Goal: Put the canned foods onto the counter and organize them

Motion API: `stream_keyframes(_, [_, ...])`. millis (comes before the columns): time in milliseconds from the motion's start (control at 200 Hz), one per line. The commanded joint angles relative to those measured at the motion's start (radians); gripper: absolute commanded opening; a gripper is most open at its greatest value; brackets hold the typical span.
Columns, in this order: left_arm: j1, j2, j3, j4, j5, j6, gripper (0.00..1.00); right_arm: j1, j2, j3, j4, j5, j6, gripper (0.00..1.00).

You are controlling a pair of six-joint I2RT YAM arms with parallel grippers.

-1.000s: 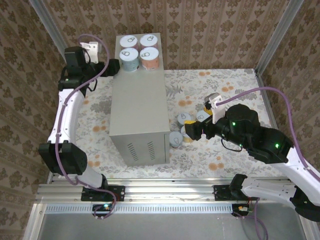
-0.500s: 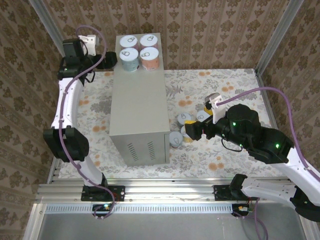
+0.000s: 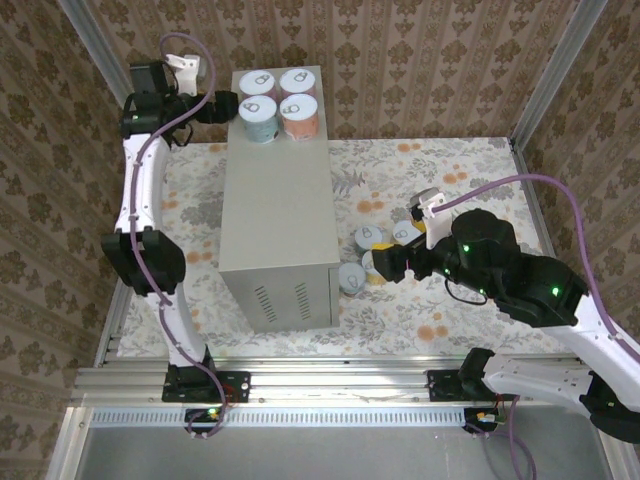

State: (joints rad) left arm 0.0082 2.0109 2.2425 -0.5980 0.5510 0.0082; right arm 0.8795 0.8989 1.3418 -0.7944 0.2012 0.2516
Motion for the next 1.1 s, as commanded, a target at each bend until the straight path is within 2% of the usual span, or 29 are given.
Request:
stream_keyframes(0, [0.006, 0.043, 0.055, -0.083, 0.012, 0.06, 1.0, -0.007, 0.004, 0.032, -0.021, 0.026, 0.025, 1.0])
stream_keyframes(460, [0.008, 0.094, 0.107, -0.12, 0.085, 0.081, 1.0, -0.007, 0.014, 0.033, -0.021, 0.021, 0.027, 1.0])
stream_keyframes(1095, [-0.034, 0.094, 0.105, -0.134, 0.086, 0.097, 1.0, -0.007, -0.011, 0.0, -0.006, 0.018, 0.032, 1.0])
